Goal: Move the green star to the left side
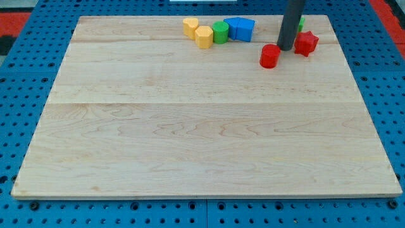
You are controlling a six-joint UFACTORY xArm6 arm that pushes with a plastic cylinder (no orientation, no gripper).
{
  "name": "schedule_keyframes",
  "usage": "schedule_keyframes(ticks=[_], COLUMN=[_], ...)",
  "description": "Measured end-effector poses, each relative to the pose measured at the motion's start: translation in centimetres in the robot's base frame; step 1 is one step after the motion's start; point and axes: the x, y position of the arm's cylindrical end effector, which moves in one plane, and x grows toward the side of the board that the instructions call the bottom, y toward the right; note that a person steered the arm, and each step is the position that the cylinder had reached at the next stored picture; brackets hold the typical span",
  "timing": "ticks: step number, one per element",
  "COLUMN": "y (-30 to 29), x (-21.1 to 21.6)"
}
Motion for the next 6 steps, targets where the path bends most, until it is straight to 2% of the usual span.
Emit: schedule_keyframes(ticks=[1,2,3,4,5,6], y=[4.8,10.2,13.1,12.3,9.7,3.7], x=[5.4,3.2,-3.4,-7.9,-8.6,-8.6])
